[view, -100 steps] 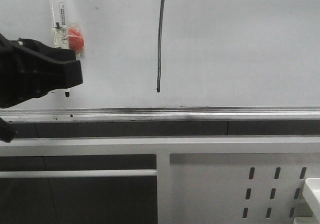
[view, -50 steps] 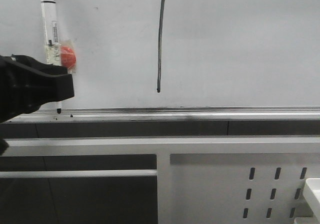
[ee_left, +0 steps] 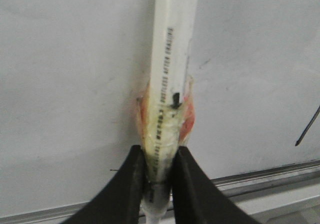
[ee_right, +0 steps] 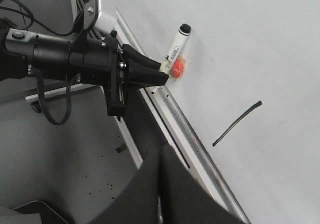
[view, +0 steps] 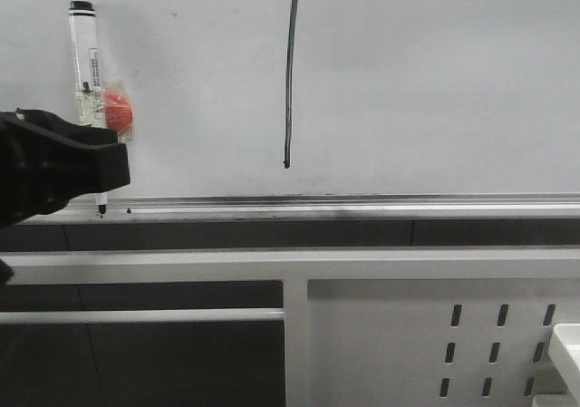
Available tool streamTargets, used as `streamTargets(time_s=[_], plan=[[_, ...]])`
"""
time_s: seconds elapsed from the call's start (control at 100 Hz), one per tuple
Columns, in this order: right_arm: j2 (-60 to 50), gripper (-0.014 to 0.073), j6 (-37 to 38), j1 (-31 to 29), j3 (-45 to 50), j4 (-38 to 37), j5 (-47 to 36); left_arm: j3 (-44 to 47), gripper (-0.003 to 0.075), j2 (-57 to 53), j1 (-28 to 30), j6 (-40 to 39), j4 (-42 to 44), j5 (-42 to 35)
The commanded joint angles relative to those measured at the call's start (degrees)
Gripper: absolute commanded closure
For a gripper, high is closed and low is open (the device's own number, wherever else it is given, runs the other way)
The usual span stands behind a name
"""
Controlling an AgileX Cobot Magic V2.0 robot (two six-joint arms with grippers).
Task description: Write number 1 on whiteboard
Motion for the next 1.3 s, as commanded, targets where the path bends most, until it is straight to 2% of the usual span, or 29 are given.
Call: streamTargets(time_s=[0.0,0.23,0.5,0.59,0.64,0.68,0.74,0.81,1.08,1.289], plan=[[-0.3,0.0663,0.0,-0.2,-2.0,-0.6,-3.8,-0.9,0.074,-0.2,0.0,-0.6,-0.4,-6.9],[-0.3,0.0663,0.0,-0.2,-2.0,-0.6,-3.8,-1.3,0.074,1.3,0.0,-0.6,-0.3,-7.7],[-0.3,0.0663,0.0,-0.2,-2.0,-0.6,-3.0,-1.3,0.0732,1.3,0.0,-0.6,-0.3,-12.4],[-0.3,0.0663,0.0,-0.2,-2.0,-0.6,-2.9,-1.3,0.0643,1.3,0.0,-0.6,0.9,-12.8],[-0.3,0.0663,0.0,-0.2,-2.0,-0.6,-2.9,-1.3,0.0559,1.3,0.0,-0.6,1.0,-12.9],[-0.3,0.0663,0.0,-0.2,-2.0,-0.6,-2.9,-1.3,0.0464,1.3,0.0,-0.6,1.0,-12.9],[-0.3,0.0663,0.0,-0.2,-2.0,-0.6,-2.9,-1.3,0.0372,1.3,0.0,-0.6,0.8,-12.9],[-0.3,0.0663,0.0,-0.2,-2.0,-0.6,-2.9,-1.3,0.0313,1.3,0.0,-0.6,0.3,-13.1],[-0.3,0.0663,0.0,-0.2,-2.0,-0.6,-2.9,1.6,0.031,1.3,0.0,-0.4,2.3,-16.8],[-1.6,0.0663,0.0,-0.2,-1.5,-0.6,-3.3,6.1,0.0312,0.7,-2.1,-1.2,5.9,-18.2]])
